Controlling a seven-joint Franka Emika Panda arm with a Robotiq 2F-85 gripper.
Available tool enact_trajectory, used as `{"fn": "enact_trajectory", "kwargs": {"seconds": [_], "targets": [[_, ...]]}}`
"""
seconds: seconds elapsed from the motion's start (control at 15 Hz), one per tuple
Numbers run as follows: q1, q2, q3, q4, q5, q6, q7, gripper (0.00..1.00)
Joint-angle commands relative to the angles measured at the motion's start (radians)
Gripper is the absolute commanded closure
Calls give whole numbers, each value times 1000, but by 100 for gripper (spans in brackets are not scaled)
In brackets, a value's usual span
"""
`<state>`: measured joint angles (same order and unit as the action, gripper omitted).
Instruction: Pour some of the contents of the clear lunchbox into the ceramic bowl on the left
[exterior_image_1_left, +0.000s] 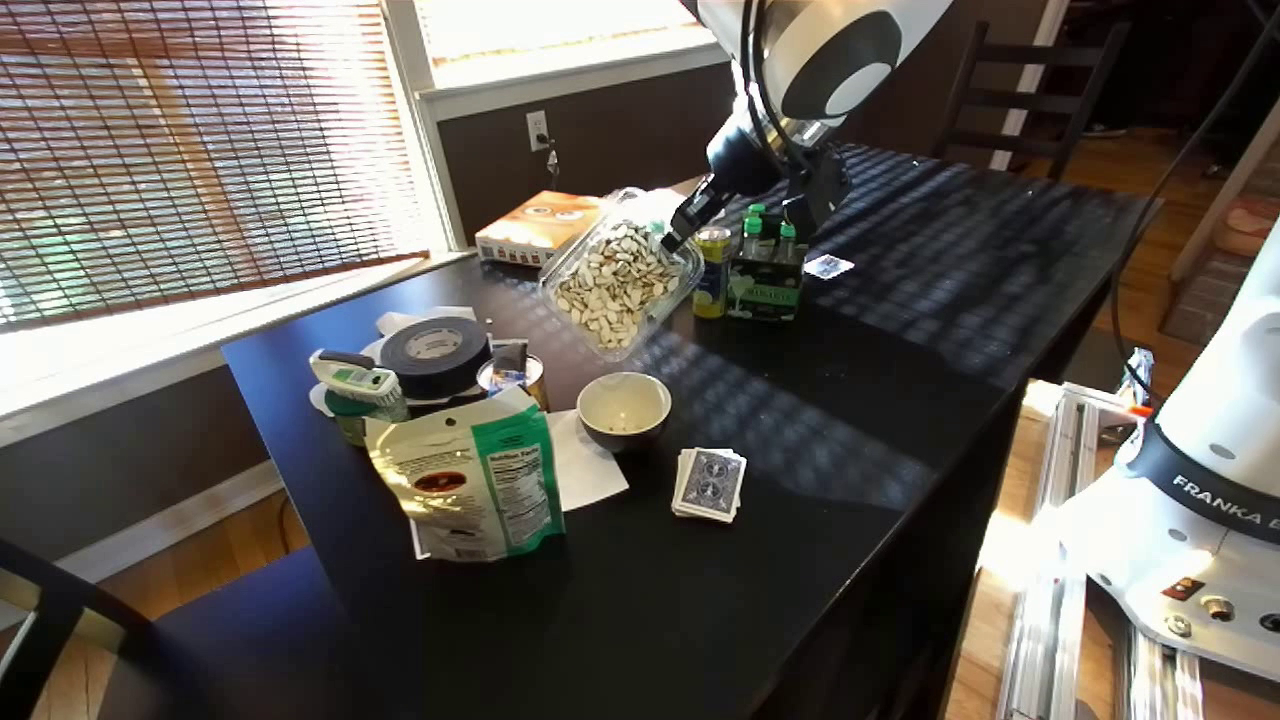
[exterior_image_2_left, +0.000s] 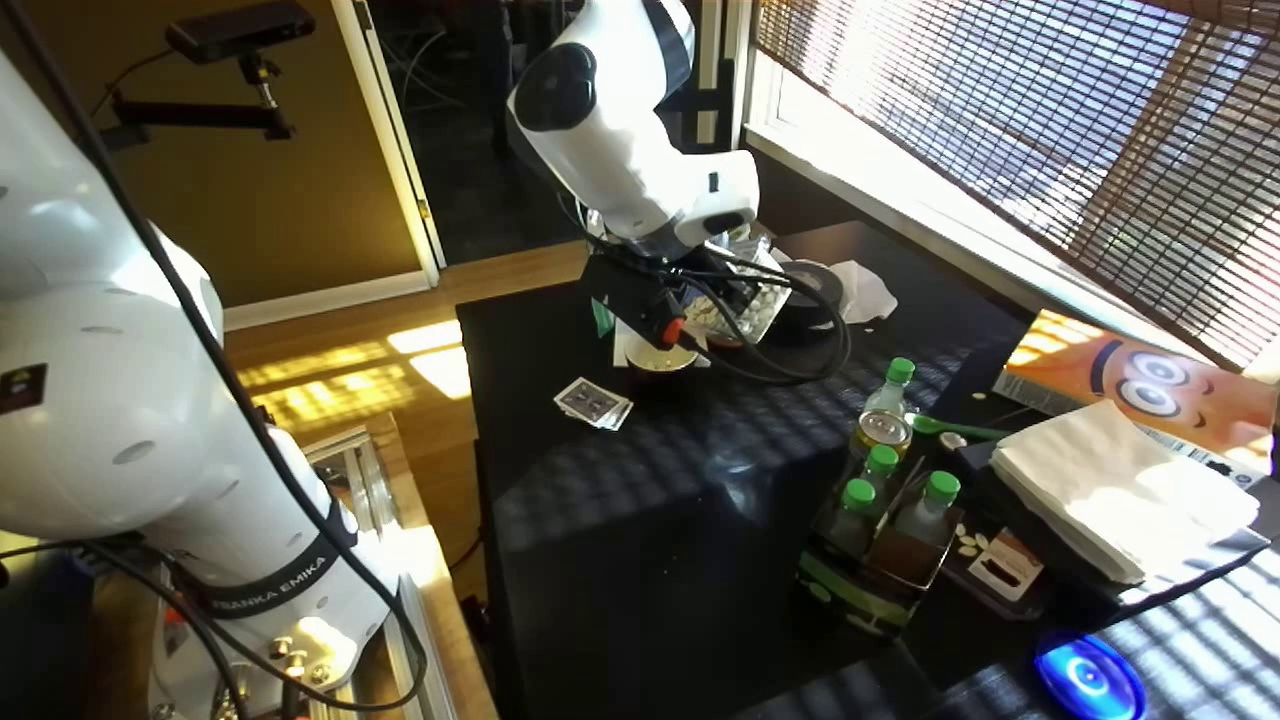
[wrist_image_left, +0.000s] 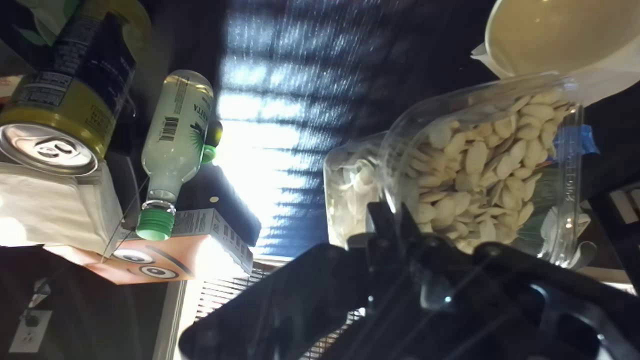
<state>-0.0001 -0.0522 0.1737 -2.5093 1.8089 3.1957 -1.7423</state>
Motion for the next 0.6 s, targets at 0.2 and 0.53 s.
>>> {"fn": "enact_trajectory", "kwargs": {"seconds": [0.2, 0.53], "targets": [[2, -45, 10, -5, 29, 26, -35, 99], [-1, -65, 13, -11, 36, 16, -76, 99]]}}
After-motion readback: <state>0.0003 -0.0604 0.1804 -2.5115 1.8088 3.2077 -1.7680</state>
